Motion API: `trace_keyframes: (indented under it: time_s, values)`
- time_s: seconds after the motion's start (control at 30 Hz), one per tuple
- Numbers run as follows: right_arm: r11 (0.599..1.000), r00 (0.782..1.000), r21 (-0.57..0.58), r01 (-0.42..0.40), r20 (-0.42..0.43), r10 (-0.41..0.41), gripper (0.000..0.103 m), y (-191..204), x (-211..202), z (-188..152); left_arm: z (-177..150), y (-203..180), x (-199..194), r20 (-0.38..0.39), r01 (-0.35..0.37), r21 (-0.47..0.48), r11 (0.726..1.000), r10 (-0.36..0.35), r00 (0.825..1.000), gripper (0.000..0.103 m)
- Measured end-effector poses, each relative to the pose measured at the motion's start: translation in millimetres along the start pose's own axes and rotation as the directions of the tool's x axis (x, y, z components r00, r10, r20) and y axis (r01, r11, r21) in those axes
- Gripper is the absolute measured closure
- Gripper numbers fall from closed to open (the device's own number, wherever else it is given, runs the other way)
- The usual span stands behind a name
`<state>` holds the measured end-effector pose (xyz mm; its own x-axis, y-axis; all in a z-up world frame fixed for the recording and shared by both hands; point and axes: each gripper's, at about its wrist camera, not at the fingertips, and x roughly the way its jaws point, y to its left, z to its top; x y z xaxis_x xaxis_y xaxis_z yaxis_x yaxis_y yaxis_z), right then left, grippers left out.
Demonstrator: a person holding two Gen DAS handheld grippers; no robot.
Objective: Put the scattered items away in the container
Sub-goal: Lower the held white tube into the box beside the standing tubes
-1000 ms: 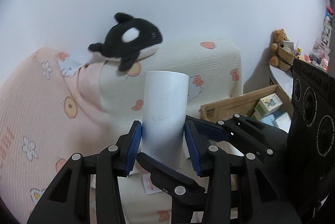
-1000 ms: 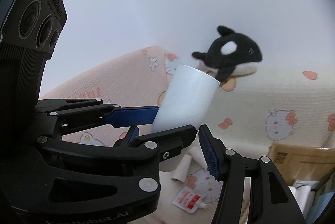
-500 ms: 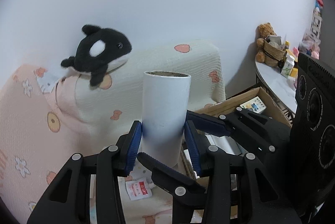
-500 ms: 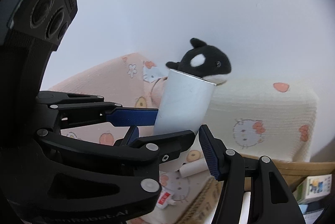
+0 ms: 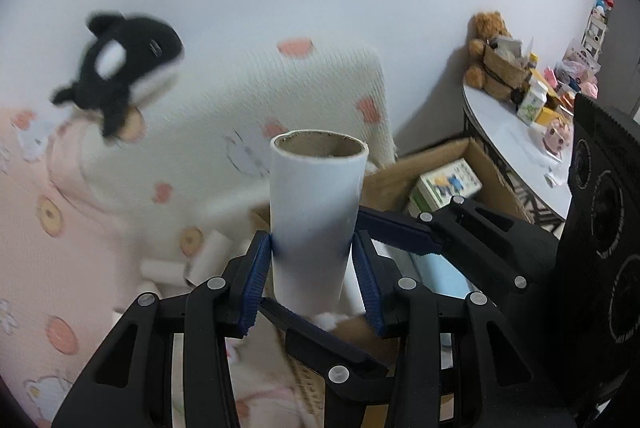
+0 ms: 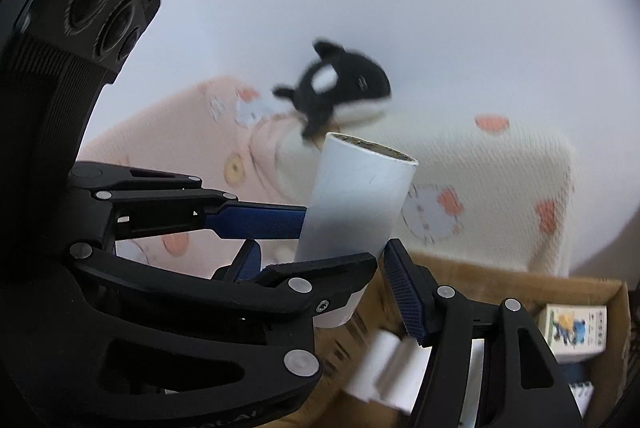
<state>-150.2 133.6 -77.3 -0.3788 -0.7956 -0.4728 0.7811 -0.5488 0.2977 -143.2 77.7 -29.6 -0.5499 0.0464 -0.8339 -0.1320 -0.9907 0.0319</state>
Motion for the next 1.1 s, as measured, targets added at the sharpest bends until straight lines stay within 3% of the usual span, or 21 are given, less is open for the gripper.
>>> trace_keyframes:
  time_s: [0.23, 0.43, 0.6, 0.73, 1.1]
  values:
    - [0.999, 0.994, 0.023, 0.024, -0.108, -0.021, 0.042, -25, 10, -21, 0, -11, 35, -0.112, 0.054, -0.021, 0.998, -0.056, 0.992, 0.057]
    - [0.997, 0.980, 0.068, 0.023, -0.197, -0.009, 0.042, -45, 22, -26, 2, -12, 62, -0.195, 0.101, -0.069, 0.993, -0.112, 0.974, 0.057]
    - [0.985, 0.950, 0.173, 0.019, -0.309, 0.036, 0.043, -64, 35, -36, -5, -12, 85, -0.271, 0.127, -0.129, 0.983, -0.158, 0.949, 0.057]
    - [0.979, 0.930, 0.199, 0.048, -0.367, 0.029, 0.053, -71, 44, -48, -10, -17, 99, -0.304, 0.110, -0.124, 0.986, -0.143, 0.942, 0.058]
    - [0.935, 0.889, 0.354, 0.037, -0.438, 0.131, 0.057, -97, 58, -65, -17, -8, 127, -0.382, 0.095, -0.241, 0.966, -0.184, 0.906, 0.059]
